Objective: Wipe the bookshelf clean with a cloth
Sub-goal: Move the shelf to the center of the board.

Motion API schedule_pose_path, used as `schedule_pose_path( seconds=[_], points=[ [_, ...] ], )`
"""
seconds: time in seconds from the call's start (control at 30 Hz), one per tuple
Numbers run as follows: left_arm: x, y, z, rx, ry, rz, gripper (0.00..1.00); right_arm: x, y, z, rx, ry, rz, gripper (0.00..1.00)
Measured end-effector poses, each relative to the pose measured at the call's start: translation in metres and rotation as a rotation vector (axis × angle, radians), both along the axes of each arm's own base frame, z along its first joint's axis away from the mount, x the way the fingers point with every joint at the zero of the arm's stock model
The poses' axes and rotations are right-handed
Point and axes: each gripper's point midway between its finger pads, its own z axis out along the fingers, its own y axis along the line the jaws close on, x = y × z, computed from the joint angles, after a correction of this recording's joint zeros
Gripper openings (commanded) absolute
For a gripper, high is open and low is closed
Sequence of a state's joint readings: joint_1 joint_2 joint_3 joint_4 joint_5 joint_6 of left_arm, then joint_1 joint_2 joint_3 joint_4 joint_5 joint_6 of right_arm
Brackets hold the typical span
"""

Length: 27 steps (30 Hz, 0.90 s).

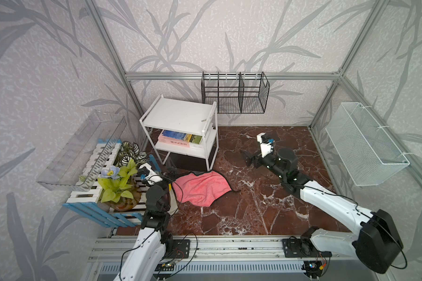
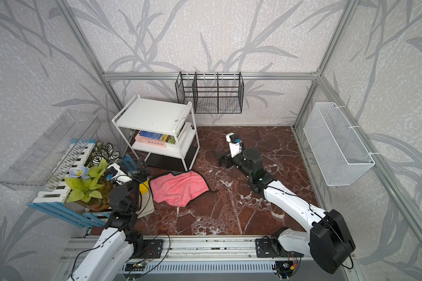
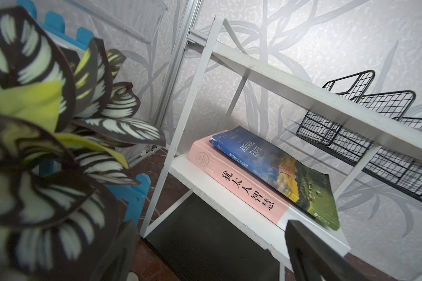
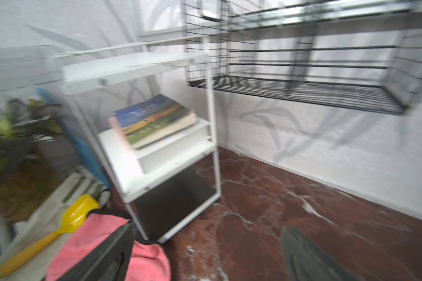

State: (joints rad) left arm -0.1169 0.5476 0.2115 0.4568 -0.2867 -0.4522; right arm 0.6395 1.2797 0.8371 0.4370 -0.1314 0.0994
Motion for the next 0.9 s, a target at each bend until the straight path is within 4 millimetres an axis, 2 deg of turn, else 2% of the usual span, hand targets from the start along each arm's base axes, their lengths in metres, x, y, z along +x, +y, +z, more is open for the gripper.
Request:
schedule_pose_path(
  seconds=[0.07,0.17,0.27,0.37,0.43,0.5,0.6,0.67,0.8,0.9],
  points=[
    [0.001,-0.006,-0.016,-0.058,0.052,-0.036,1.0,-0.014,0.039,0.001,0.013,-0.01,0.105,0.99],
    [0.005,-0.015,-0.045,-0.126,0.172,-0.079,1.0,-0.024,0.084,0.0,0.014,-0.039,0.196,0.99],
    [0.008,-0.019,-0.059,-0.174,0.258,-0.089,1.0,-0.023,0.117,-0.001,0.001,-0.093,0.204,1.0],
    [0.011,-0.021,-0.058,-0.197,0.286,-0.089,1.0,-0.01,0.139,0.0,-0.006,-0.128,0.152,0.93],
    [0.014,-0.021,-0.056,-0.2,0.297,-0.087,1.0,0.009,0.148,0.003,0.003,-0.144,0.085,0.83],
    [0.017,-0.02,-0.058,-0.199,0.316,-0.078,1.0,0.027,0.154,0.006,0.019,-0.161,0.01,0.68],
    [0.021,-0.017,-0.063,-0.193,0.352,-0.055,1.0,0.046,0.155,0.001,0.031,-0.176,-0.091,0.52],
    [0.021,-0.014,-0.064,-0.185,0.363,-0.036,1.0,0.048,0.155,-0.002,0.028,-0.182,-0.126,0.43],
    [0.021,-0.007,-0.059,-0.147,0.355,0.0,1.0,0.04,0.159,-0.002,0.019,-0.202,-0.148,0.15],
    [0.019,0.0,-0.053,-0.104,0.341,0.034,1.0,0.036,0.156,-0.003,0.031,-0.211,-0.154,0.0]
  ],
)
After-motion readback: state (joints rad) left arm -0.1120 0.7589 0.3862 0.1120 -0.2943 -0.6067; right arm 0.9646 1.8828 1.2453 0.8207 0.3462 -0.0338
